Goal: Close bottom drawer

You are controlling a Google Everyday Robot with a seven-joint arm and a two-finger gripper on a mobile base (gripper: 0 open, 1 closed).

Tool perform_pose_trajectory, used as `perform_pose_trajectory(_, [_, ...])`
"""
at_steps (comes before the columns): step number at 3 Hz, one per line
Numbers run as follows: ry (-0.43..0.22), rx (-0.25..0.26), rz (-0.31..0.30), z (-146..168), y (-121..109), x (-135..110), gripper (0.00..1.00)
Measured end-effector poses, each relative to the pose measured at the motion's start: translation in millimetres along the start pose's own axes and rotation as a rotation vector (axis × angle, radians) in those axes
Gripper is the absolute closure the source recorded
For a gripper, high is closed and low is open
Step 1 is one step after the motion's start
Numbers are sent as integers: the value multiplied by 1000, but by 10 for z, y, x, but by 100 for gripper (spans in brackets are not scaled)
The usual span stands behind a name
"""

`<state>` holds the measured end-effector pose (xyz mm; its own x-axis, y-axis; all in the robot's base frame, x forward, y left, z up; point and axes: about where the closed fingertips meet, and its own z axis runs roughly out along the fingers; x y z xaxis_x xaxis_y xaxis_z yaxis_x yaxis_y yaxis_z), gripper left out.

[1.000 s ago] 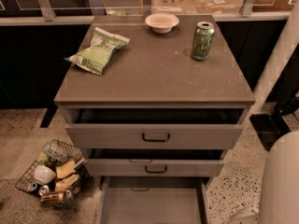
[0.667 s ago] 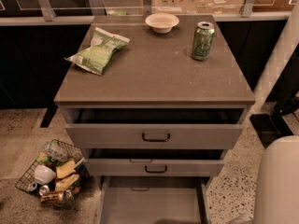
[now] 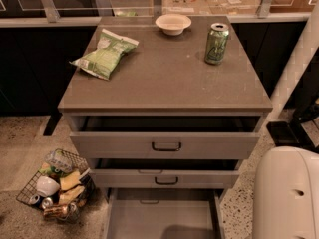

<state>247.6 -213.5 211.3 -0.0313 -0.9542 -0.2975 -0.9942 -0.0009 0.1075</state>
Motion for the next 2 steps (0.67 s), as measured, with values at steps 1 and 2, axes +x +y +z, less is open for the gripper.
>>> perform_pose_trajectory(1, [-41, 6, -44, 235, 0, -95, 100])
perform_pose_trajectory(2, [-170, 43, -77, 557, 164, -427, 100])
